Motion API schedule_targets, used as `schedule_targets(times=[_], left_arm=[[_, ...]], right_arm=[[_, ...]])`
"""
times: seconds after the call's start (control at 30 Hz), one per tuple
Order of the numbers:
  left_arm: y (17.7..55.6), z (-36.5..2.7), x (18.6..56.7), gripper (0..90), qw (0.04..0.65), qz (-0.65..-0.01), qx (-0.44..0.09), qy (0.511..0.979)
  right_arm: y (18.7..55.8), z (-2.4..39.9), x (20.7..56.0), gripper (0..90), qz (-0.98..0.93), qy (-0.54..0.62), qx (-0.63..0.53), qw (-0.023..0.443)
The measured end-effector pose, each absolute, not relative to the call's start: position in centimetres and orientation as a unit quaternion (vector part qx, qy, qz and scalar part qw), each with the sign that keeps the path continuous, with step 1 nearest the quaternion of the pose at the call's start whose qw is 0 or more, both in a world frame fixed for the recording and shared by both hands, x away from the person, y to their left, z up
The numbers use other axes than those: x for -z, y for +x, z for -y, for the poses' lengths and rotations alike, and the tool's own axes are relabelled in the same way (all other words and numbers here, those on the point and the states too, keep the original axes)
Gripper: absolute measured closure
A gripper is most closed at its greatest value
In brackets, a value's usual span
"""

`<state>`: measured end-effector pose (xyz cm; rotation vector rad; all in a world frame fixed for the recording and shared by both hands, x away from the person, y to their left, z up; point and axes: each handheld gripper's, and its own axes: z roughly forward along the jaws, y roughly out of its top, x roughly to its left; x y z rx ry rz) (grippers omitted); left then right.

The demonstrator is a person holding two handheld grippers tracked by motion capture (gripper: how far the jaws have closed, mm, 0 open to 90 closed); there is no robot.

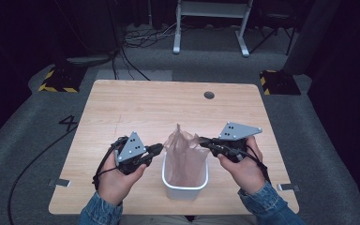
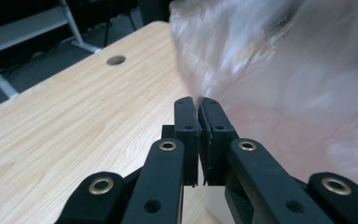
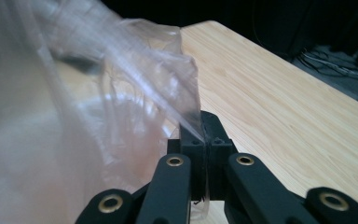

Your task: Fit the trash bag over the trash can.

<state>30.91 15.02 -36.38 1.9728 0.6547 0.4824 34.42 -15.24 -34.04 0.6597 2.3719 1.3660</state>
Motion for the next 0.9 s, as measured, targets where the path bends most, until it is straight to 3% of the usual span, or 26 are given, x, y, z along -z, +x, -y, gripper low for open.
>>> schedule_targets(times=[0.17, 0.23, 0.3, 0.73, 0.83, 0.9], left_arm=[[31.4, -15.4, 37.0, 87.2, 0.484, -0.280, -0.181, 0.809], [30.9, -15.1, 36.7, 81.8, 0.500, -0.277, -0.174, 0.802], [30.5, -14.9, 36.2, 69.8, 0.516, -0.276, -0.183, 0.790], [27.3, -13.5, 33.3, 57.0, 0.537, -0.246, -0.188, 0.785], [28.5, -12.8, 34.3, 61.0, 0.523, -0.257, -0.185, 0.791], [29.3, -12.9, 35.1, 74.0, 0.512, -0.264, -0.192, 0.794]], right_arm=[[35.3, 15.5, 35.7, 86.1, -0.835, 0.247, -0.470, 0.145], [35.1, 15.4, 35.7, 86.4, -0.834, 0.243, -0.472, 0.149], [34.7, 15.1, 35.3, 86.5, -0.832, 0.237, -0.476, 0.158], [32.8, 13.7, 33.6, 85.8, -0.832, 0.220, -0.472, 0.192], [32.4, 13.2, 33.5, 85.7, -0.832, 0.210, -0.478, 0.187], [32.2, 13.1, 33.5, 85.7, -0.833, 0.204, -0.480, 0.184]])
